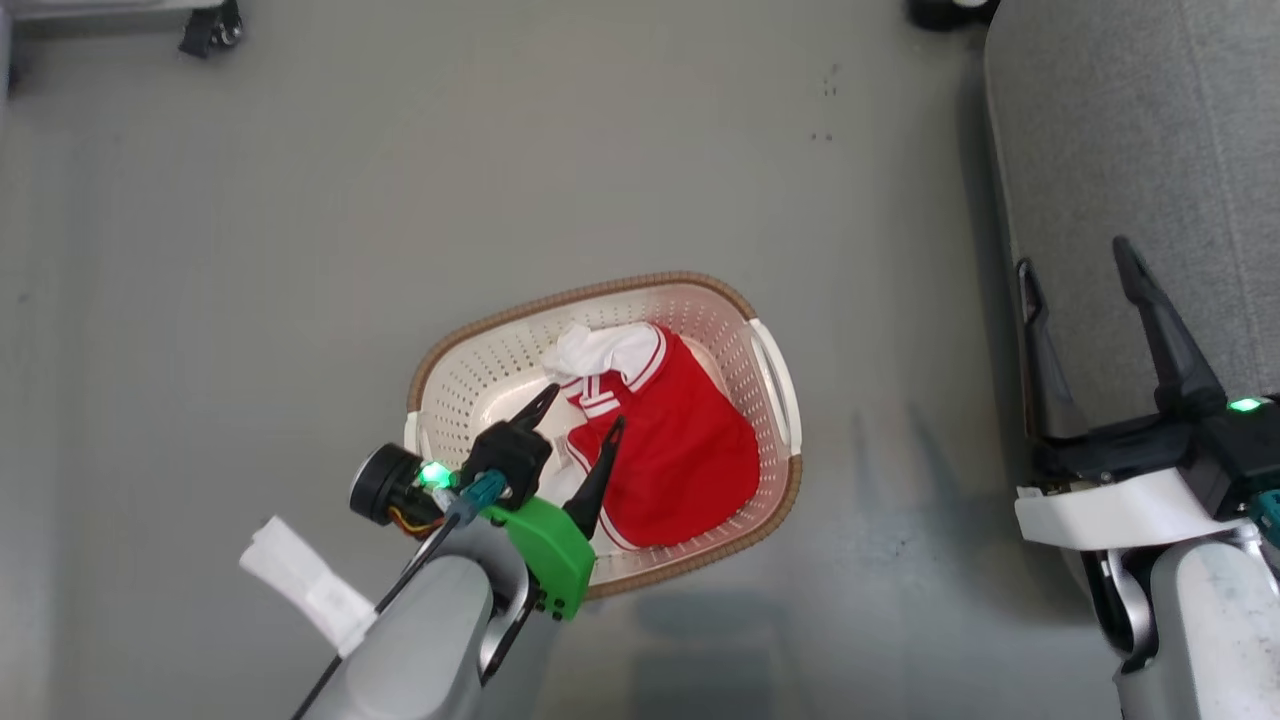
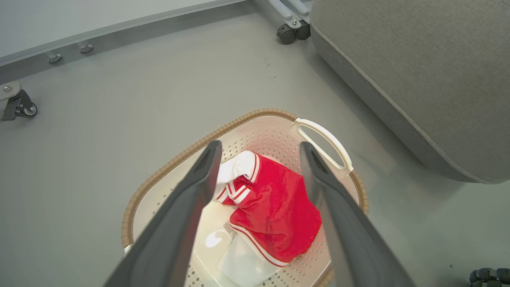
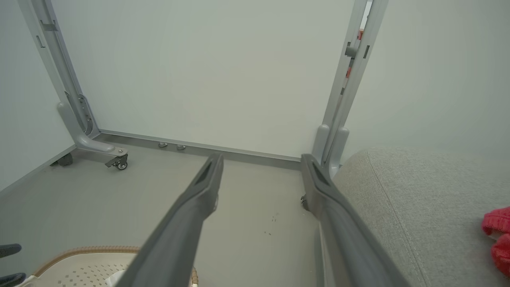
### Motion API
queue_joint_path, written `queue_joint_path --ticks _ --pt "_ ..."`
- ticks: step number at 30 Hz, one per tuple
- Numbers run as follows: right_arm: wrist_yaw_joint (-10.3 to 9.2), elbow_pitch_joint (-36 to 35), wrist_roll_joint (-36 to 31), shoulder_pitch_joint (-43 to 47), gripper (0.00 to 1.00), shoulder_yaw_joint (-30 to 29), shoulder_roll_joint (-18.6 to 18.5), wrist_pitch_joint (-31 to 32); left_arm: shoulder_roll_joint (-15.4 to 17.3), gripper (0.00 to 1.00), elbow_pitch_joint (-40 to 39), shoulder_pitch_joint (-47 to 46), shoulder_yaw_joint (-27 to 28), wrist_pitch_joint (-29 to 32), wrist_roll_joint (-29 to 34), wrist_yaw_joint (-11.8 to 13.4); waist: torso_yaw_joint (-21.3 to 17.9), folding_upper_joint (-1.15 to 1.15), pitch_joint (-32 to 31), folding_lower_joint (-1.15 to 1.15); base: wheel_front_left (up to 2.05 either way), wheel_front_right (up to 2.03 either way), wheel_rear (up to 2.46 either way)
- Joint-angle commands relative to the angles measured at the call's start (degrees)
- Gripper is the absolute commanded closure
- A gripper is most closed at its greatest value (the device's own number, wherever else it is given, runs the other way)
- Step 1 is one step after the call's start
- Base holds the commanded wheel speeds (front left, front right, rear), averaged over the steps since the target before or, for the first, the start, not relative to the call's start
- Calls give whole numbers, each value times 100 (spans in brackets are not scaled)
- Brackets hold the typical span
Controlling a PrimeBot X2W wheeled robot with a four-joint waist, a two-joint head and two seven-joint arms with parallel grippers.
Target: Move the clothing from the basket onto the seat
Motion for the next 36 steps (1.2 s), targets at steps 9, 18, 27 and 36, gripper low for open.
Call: queue_joint_path --ticks 9,18,27,36 --pt "-8 -345 -152 -782 0 -58 -105 -1 28 0 1231 -1753 -1351 825 -1769 -22 -167 0 1969 -1 0 0 0" --pt "-9 -579 -278 -1065 0 55 -67 -1 39 0 1824 -2540 -1715 1211 -2957 -23 -320 0 2633 -1 0 0 0" --pt "-8 -668 -276 -1200 0 113 6 -1 96 0 2343 -3098 -1860 1211 -3578 -24 -443 0 3037 -1 0 0 0" --pt "-9 -708 -316 -1311 0 228 43 -1 116 0 2667 -3441 -1845 1115 -4024 -24 -607 0 3296 -1 0 0 0"
